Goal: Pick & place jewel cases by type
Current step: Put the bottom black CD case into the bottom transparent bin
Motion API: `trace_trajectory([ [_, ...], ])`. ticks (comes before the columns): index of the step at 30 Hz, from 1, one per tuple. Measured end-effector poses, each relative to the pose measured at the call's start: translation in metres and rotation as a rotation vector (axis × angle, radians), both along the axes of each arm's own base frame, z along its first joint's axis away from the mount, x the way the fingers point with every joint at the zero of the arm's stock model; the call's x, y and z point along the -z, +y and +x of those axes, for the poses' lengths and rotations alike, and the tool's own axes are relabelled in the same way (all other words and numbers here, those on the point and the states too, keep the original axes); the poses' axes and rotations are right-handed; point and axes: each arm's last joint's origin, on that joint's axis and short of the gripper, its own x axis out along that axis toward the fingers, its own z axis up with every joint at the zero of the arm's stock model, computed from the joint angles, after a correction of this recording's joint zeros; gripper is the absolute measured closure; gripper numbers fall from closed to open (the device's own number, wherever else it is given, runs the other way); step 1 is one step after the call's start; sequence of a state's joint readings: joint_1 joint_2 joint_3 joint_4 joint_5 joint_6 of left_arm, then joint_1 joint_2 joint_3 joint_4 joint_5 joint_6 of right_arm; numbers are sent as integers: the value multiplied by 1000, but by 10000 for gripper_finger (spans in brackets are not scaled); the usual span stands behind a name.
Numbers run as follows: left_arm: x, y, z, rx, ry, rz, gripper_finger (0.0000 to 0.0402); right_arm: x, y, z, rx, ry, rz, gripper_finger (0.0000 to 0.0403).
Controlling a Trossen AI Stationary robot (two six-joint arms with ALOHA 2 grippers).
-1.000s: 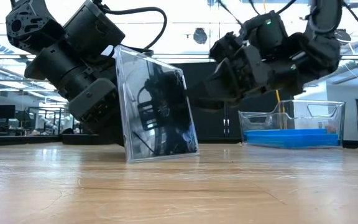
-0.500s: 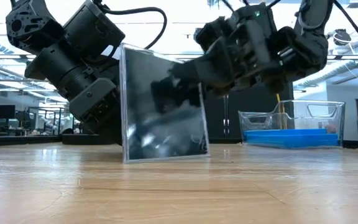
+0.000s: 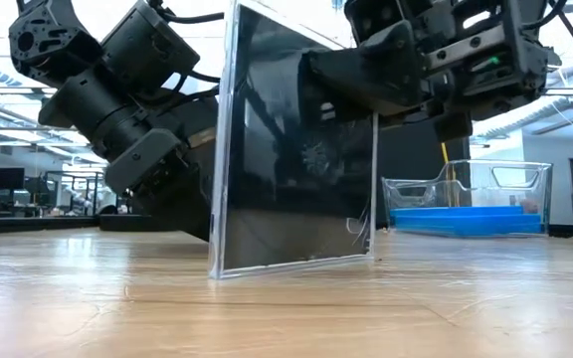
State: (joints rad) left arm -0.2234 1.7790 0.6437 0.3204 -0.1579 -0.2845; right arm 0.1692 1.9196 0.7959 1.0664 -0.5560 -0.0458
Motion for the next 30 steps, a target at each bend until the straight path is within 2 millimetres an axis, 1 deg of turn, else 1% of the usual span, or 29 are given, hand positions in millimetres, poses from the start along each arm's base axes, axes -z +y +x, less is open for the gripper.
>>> trace_trajectory([
  [2, -1, 0, 1, 26, -15, 32, 206, -3, 2, -1, -7, -12, 6, 380],
  [4, -1, 0, 2, 39, -26, 70, 206, -10, 5, -2, -21, -48, -3, 386],
  [7, -3, 2, 2, 25, -34, 135, 206, -32, 11, -4, -36, -151, -21, 387],
  [10, -12, 4, -1, 20, -45, 170, 206, -51, 17, -5, -53, -208, -37, 387],
  [12, -27, 4, -2, 22, -91, 167, 206, -58, 21, -3, -65, -226, -68, 387],
  [14, -50, 5, -6, 13, -159, 165, 206, -62, 25, 1, -73, -234, -94, 387],
  [16, -73, 7, -15, -5, -198, 184, 206, -68, 27, 7, -77, -232, -112, 387],
  [19, -114, 9, -36, -27, -295, 213, 206, -77, 28, 15, -79, -220, -149, 387],
  [21, -140, 10, -57, -38, -352, 232, 206, -83, 29, 20, -77, -230, -161, 387],
  [23, -163, 12, -83, -62, -406, 232, 206, -93, 30, 24, -75, -277, -168, 387],
  [27, -198, 19, -138, -99, -548, 176, 206, -109, 33, 40, -25, -356, -189, 387],
  [30, -214, 26, -172, -120, -655, 135, 206, -109, 38, 63, -21, -389, -210, 387],
])
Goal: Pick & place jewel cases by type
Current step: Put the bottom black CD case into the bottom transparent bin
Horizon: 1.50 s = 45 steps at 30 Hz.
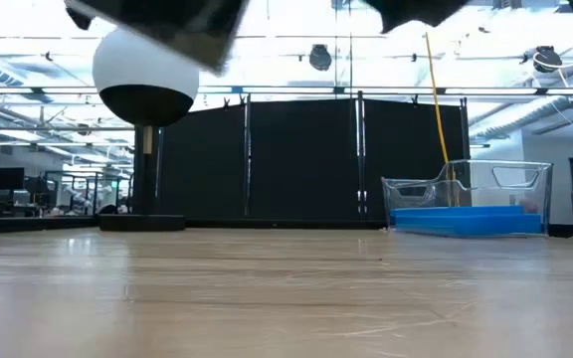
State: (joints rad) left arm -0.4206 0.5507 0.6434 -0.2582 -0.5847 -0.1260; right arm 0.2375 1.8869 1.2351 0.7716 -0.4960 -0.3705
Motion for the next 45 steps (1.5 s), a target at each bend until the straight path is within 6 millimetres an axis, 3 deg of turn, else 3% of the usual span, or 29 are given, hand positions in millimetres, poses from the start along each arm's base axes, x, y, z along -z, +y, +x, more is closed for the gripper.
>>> trace_trajectory([
  [3, -7, 7, -24, -1, -66, -8, 206, 0, 7, 28, -1, -30, -15, 387],
  [8, -5, 16, -45, 9, -71, 8, 206, 1, 18, 81, 4, -63, -73, 387],
  [13, 3, 19, -51, 5, -10, -5, 206, -6, 30, 129, 6, -116, -141, 387],
  [19, 12, 20, -52, -17, 65, -56, 206, 2, 38, 162, -16, -159, -162, 387],
  [28, 10, 19, -52, -21, 39, -95, 206, 23, 13, 169, 22, -124, -127, 387],
  [33, 9, 19, -52, -25, 30, -123, 206, 22, 9, 169, 26, -91, -87, 387],
  [41, 9, 19, -52, -26, 29, -127, 206, 26, 38, 161, -103, -123, -140, 384],
  [45, 9, 19, -52, -27, 28, -132, 206, 32, 40, 163, -88, -171, -192, 385],
])
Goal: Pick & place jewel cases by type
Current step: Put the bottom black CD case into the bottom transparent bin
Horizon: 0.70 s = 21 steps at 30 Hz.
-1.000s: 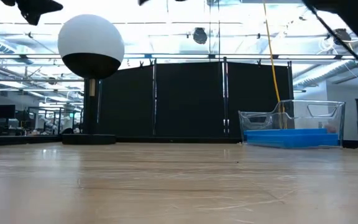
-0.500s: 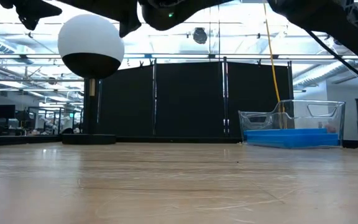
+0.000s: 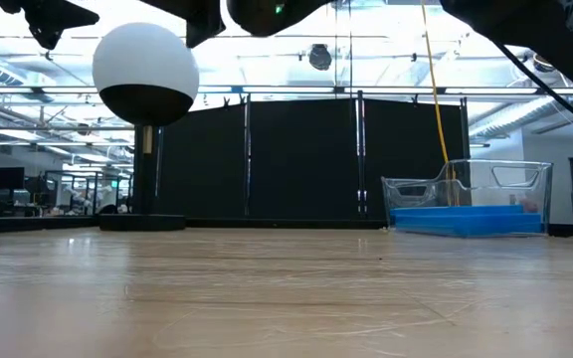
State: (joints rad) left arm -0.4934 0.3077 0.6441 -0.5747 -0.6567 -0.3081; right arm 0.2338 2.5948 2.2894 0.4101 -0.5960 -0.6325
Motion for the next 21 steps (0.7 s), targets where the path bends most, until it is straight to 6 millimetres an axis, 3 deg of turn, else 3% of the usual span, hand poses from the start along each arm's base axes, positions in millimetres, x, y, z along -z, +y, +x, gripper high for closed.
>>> trace_trajectory([
  [10, 5, -4, 8, -10, 30, -81, 206, 8, -15, 6, 82, 56, 17, 385],
  [16, 25, -18, 29, 62, 189, 1, 206, -33, -47, -2, 229, 196, -14, 385],
  [21, 24, -25, 43, 83, 184, 58, 206, -58, -73, -23, 311, 436, -79, 385],
])
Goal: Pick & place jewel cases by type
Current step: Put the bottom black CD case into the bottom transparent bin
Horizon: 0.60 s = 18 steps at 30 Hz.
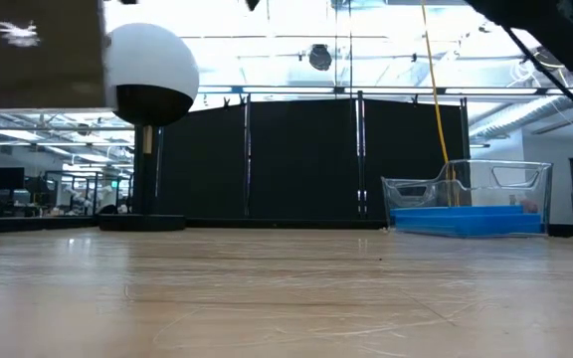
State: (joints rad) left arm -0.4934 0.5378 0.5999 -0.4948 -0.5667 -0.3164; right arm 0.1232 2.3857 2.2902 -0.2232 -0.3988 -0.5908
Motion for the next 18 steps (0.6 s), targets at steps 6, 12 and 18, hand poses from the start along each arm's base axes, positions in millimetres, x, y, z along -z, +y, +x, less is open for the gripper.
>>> trace_trajectory([
  [6, -5, -5, 9, 43, -45, 92, 206, 4, -22, -25, 126, 354, -42, 385],
  [12, -5, -5, 10, 36, -43, 121, 206, -3, -40, -47, 218, 530, -112, 385],
  [18, -4, -4, 11, 12, -41, 127, 206, -13, -53, -60, 246, 596, -115, 385],
])
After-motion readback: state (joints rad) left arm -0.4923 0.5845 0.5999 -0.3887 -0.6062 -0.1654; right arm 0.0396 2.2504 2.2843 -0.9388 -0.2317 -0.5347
